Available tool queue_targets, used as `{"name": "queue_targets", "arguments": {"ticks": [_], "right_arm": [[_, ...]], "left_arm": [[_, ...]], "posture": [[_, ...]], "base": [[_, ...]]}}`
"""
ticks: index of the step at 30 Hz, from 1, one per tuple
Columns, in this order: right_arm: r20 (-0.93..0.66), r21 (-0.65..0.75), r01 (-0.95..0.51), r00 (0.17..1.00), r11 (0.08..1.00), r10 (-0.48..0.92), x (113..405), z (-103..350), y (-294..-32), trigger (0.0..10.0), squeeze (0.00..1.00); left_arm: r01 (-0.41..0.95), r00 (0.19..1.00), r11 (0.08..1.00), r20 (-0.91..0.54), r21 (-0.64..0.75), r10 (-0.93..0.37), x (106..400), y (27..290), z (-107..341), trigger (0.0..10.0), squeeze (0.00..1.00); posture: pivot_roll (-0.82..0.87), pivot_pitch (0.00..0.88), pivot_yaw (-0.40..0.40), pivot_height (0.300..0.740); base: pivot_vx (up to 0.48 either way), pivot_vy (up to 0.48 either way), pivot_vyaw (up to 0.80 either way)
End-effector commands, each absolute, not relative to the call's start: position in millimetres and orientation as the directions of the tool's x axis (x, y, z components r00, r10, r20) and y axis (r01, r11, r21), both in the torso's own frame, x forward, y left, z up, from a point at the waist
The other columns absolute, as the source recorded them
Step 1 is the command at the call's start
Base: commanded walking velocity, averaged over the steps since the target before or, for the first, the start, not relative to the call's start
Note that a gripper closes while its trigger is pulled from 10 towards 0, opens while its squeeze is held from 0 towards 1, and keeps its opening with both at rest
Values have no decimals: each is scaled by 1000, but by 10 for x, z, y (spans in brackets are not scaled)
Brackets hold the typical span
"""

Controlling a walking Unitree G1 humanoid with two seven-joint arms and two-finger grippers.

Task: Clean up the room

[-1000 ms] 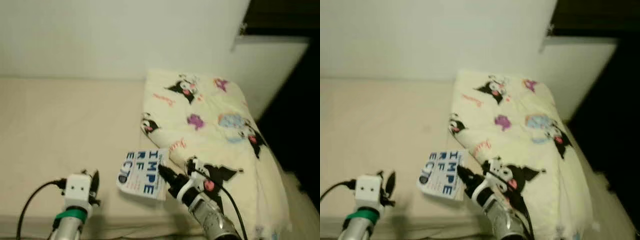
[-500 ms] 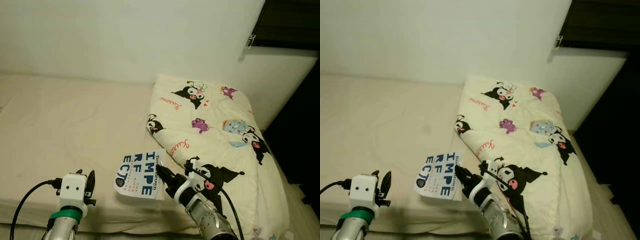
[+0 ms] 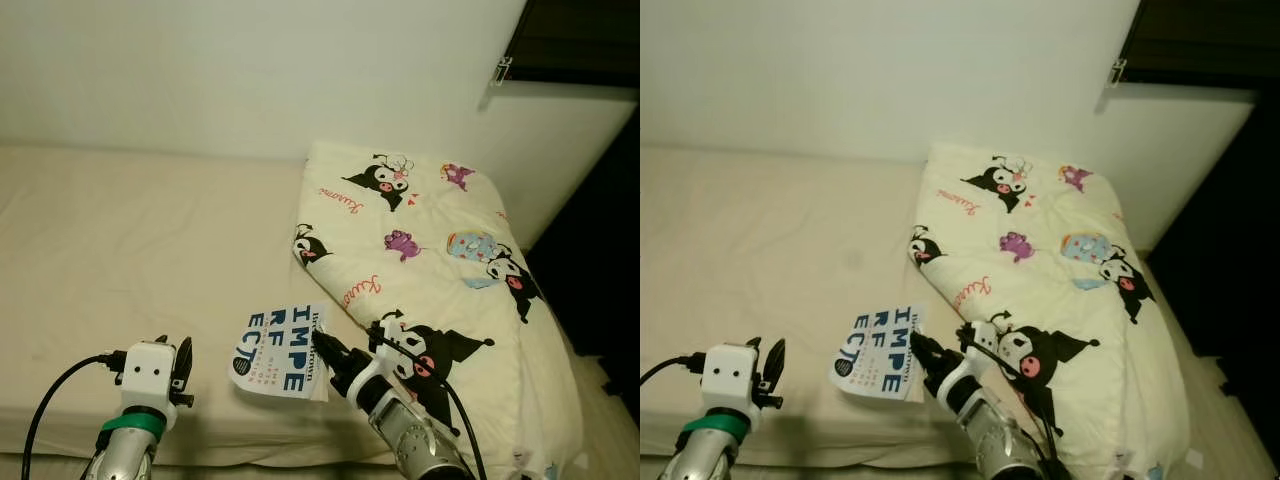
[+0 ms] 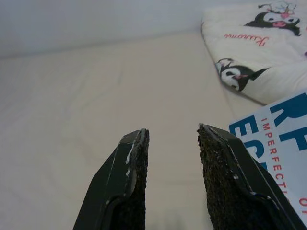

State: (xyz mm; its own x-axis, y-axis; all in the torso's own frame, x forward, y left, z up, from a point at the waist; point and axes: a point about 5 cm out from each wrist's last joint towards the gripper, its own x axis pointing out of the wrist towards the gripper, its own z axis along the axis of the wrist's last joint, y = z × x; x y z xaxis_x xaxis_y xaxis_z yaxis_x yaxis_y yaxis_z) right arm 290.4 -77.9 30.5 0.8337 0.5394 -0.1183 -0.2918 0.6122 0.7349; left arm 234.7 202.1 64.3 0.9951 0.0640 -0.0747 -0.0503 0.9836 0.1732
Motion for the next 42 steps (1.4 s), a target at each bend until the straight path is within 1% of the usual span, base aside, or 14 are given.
{"name": "queue_targets", "arguments": {"ticks": [1,42], "right_arm": [[-101,752,-292,835,592,540,2895,312,-700,10000,0],[-127,756,-258,844,602,521,2889,260,-702,10000,0]], "left_arm": [[-52,992,984,-104,171,71,2322,2055,602,10000,0],[-49,990,984,-119,169,70,2284,2084,593,10000,0]], "posture": [[130,0,17,740],[137,1,19,740]], "base": [[0,401,0],[0,461,0]]}}
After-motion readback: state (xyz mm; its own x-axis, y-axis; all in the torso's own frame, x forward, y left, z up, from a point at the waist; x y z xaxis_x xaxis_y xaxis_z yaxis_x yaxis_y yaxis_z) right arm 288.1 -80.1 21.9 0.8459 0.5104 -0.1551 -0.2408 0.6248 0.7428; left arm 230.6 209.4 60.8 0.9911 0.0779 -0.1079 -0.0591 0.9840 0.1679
